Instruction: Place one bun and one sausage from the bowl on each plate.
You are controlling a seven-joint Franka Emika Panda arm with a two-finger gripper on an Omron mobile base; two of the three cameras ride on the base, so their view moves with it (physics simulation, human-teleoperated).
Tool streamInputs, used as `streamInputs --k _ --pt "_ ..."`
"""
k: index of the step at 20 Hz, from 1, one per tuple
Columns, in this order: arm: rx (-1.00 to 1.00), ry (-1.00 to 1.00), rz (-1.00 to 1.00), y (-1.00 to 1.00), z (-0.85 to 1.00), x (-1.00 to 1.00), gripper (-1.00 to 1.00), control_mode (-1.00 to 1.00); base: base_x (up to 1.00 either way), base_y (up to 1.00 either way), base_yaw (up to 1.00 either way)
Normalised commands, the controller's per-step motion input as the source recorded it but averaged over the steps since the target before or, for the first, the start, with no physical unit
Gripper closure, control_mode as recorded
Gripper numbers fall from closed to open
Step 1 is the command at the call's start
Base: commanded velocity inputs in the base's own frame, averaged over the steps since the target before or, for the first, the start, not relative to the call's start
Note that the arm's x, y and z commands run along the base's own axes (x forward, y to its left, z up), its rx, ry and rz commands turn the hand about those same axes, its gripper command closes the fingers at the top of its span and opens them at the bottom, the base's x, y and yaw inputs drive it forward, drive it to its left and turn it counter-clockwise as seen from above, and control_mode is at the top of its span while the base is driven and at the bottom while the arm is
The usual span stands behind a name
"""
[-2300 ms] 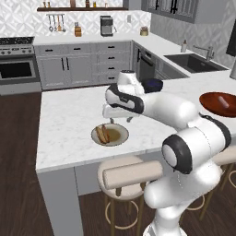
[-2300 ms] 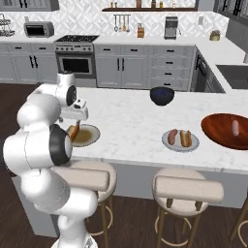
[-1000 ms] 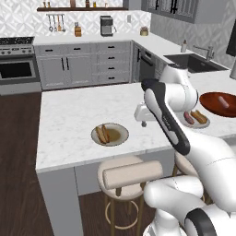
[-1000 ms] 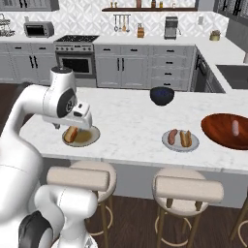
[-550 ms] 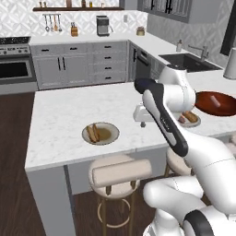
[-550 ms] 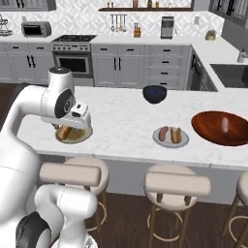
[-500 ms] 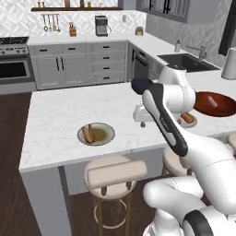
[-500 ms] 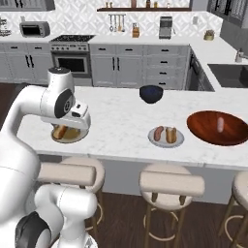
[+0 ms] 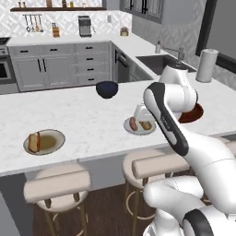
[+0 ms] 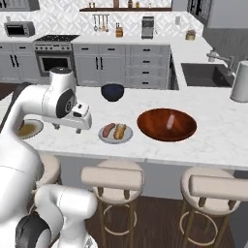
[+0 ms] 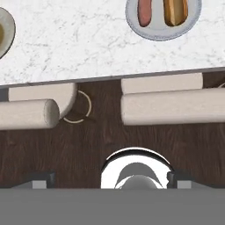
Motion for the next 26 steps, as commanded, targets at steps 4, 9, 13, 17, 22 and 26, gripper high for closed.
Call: streamInputs --k 4,9,13,17,22,26 --pt "0.0 0.0 0.0 0.0 0.0 0.0 -1.0 1.0 0.22 -0.75 0.0" --pt "0.0 0.0 0.0 0.0 0.0 0.0 -1.0 1.0 0.31 -0.61 0.01" --pt "0.0 0.0 0.0 0.0 0.0 0.0 -1.0 1.0 0.32 -0.37 0.01" --pt "0.0 0.0 0.0 0.0 0.0 0.0 -1.0 1.0 0.4 -0.35 0.01" --pt "0.0 0.0 0.0 0.0 0.0 0.0 -1.0 1.0 0.33 -0.61 0.01" --pt "0.0 0.0 0.0 0.0 0.0 0.0 -1.0 1.0 0.37 -0.51 0.04"
